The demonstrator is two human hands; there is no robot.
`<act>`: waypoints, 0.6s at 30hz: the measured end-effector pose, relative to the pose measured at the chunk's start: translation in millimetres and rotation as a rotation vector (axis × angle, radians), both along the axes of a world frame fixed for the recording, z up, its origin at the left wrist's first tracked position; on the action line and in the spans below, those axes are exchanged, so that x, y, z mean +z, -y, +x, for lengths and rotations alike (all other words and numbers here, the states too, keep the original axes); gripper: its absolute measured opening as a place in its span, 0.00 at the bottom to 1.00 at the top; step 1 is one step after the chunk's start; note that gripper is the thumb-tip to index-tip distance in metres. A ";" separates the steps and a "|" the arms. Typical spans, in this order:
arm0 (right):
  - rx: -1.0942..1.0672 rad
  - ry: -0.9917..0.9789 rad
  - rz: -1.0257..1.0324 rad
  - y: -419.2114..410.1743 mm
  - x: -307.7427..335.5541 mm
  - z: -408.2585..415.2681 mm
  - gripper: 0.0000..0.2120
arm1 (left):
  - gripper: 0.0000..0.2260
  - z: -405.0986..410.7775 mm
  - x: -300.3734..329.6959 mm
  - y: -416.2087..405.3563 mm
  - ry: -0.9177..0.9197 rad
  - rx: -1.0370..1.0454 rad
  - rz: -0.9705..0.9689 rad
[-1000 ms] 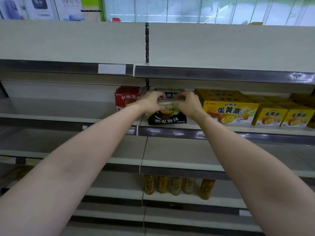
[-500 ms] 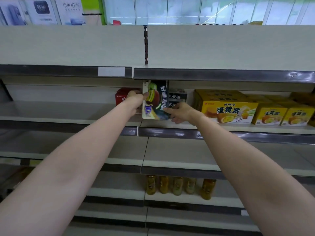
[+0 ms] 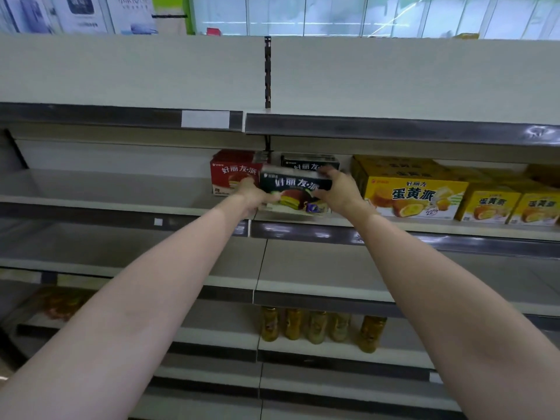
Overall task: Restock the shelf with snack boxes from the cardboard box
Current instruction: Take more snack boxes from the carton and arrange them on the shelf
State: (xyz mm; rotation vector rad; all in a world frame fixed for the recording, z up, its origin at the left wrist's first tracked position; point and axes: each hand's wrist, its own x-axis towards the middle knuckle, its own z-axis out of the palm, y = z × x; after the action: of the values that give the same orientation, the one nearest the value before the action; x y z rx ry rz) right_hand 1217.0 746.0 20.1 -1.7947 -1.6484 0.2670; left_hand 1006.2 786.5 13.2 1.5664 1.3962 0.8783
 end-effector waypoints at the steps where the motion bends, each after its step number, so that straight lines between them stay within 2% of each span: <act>1: -0.019 0.047 -0.009 -1.8 -3.5 0.6 0.27 | 0.30 2.4 -2.5 -0.1 -0.098 0.012 0.036; 3: -0.076 0.062 -0.008 -3.7 -9.4 -1.1 0.31 | 0.27 8.5 -7.1 -2.2 -0.196 0.032 0.071; 6: -0.187 -0.061 -0.008 -3.2 -15.3 -0.4 0.35 | 0.25 17.0 -12.7 -8.5 -0.204 0.041 0.078; 8: -0.190 -0.117 -0.043 -4.9 -21.3 5.2 0.33 | 0.24 21.5 -16.0 -12.1 -0.229 0.038 0.079; 11: -0.127 -0.099 -0.125 -8.9 -32.2 12.9 0.21 | 0.25 27.9 -20.0 -18.5 -0.242 0.041 0.093; 13: -0.131 -0.083 -0.122 -13.3 -36.6 16.4 0.18 | 0.25 33.1 -21.5 -23.2 -0.254 0.043 0.125; 15: -0.142 -0.079 -0.108 -18.6 -37.2 19.1 0.18 | 0.26 38.8 -22.4 -28.9 -0.254 0.044 0.162; 18: -0.160 -0.088 -0.095 -31.7 -38.0 24.7 0.24 | 0.28 47.5 -23.1 -40.4 -0.255 0.047 0.193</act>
State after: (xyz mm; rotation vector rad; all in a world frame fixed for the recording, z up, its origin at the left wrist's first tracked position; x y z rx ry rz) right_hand 1241.7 777.7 -17.9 -1.9455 -1.4441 0.3520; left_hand 1053.7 826.9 -10.0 1.8508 1.5700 0.8864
